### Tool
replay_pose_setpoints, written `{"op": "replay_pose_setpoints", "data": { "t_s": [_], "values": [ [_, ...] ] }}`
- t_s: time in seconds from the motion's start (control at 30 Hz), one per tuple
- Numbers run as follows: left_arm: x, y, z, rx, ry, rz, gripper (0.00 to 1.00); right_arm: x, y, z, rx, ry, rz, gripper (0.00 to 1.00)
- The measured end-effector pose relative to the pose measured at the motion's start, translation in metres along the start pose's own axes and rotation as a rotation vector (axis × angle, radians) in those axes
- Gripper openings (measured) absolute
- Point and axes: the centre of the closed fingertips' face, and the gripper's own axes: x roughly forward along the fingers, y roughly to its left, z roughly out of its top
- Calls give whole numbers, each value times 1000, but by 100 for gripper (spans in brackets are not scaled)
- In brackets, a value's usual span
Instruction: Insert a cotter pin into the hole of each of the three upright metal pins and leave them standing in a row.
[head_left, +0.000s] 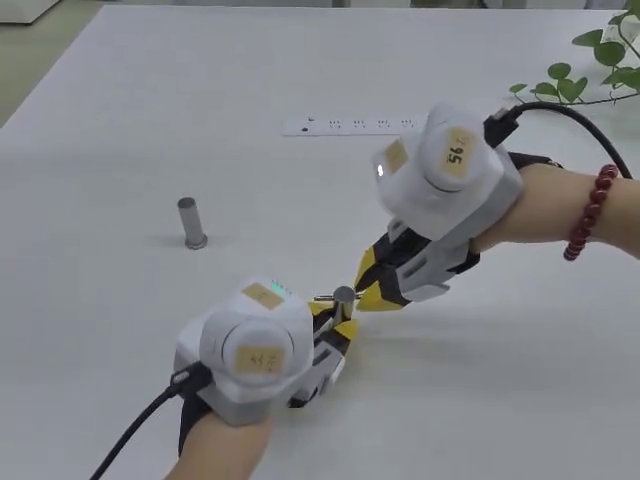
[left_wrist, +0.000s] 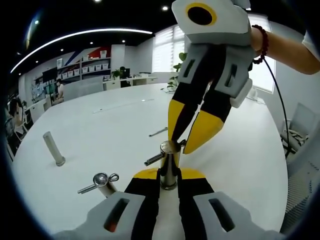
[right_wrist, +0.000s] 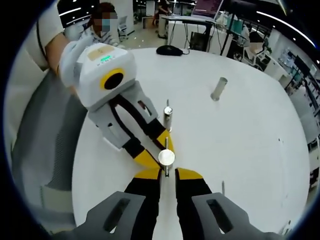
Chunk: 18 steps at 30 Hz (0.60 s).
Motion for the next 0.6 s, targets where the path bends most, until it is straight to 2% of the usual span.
{"op": "replay_pose_setpoints", "data": {
  "t_s": [0.3, 0.6],
  "values": [
    [0, 0, 0, -4, 1, 6, 11, -2, 5, -3, -13, 13, 0, 5],
    [0, 1, -1, -7, 2, 8, 12, 0, 4, 0, -23, 5, 3, 5]
  ]
}}
